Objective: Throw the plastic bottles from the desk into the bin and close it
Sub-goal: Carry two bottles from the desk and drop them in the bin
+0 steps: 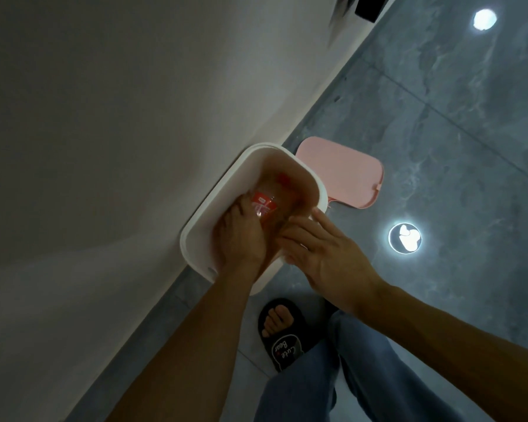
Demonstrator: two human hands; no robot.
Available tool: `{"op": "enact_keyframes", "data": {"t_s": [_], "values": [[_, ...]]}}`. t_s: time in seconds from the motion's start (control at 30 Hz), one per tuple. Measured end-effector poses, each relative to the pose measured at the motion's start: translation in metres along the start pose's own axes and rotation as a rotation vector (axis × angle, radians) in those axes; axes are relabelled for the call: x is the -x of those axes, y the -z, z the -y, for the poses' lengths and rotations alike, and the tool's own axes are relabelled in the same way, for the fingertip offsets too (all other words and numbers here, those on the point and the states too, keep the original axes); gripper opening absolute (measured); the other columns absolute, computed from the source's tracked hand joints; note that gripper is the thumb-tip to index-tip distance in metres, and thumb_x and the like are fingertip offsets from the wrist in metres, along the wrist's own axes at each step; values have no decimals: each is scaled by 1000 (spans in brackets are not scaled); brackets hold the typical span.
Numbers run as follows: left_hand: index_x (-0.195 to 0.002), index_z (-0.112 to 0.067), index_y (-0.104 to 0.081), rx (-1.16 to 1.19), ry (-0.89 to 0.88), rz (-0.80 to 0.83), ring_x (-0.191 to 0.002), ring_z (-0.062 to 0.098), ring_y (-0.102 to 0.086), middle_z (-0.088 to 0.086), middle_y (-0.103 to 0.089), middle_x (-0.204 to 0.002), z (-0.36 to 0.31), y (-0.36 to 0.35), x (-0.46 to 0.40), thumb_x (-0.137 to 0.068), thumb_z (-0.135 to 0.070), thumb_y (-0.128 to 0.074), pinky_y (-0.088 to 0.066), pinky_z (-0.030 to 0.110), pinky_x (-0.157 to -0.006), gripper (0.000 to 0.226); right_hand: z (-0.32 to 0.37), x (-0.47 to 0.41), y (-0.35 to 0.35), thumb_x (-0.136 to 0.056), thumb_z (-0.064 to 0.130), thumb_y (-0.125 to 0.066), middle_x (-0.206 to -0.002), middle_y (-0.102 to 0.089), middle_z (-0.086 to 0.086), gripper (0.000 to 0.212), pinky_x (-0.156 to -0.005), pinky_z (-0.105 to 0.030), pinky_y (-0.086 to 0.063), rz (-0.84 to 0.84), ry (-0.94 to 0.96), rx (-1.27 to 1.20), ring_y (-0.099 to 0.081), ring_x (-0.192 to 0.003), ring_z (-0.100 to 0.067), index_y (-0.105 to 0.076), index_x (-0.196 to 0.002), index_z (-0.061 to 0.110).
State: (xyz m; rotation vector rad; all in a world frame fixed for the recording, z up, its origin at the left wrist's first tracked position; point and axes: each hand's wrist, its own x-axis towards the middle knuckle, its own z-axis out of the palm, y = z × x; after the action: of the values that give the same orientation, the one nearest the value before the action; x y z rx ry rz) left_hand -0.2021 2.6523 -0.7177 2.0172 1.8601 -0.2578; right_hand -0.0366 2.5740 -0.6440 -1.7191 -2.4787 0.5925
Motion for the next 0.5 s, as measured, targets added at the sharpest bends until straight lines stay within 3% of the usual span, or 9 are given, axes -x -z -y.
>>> {"op": "enact_keyframes", "data": {"t_s": [0.2, 0.3, 0.4, 0.5], "values": [[-139, -18, -49, 89, -2, -37, -122, 26, -61, 7, -63, -135, -9, 26, 20, -90, -39, -69, -51, 44, -104, 57, 8, 1, 15, -89, 23, -67, -138, -59, -3, 44, -121, -50, -29, 71, -24, 8, -46, -140, -26, -62, -133, 18], [-136, -19, -53, 305, 20, 18, -118, 23, -61, 3, -64, -130, -13, 59, 48, -94, -28, -64, -53, 46, -101, 44, 20, 4, 40, -84, 17, -68, -145, -54, -8, 57, -121, -47, -29, 135, -78, -46, -42, -142, -29, -55, -140, 12], [-132, -21, -54, 422, 41, 69, -99, 18, -67, -1, -68, -114, -17, 105, 91, -100, -27, -56, -58, 37, -77, 33, 35, 17, 78, -93, 22, -55, -154, -44, -8, 58, -119, -44, -32, 324, -164, -116, -41, -142, -28, -42, -148, 16], [-125, -24, -58, 390, 81, 158, -85, 16, -63, -6, -66, -96, -20, 157, 144, -98, -29, -51, -45, 28, -61, 28, 48, 46, 129, -99, 29, -43, -139, -56, -6, 43, -98, -42, -52, 495, -295, -226, -60, -119, -27, -48, -142, 23]]}}
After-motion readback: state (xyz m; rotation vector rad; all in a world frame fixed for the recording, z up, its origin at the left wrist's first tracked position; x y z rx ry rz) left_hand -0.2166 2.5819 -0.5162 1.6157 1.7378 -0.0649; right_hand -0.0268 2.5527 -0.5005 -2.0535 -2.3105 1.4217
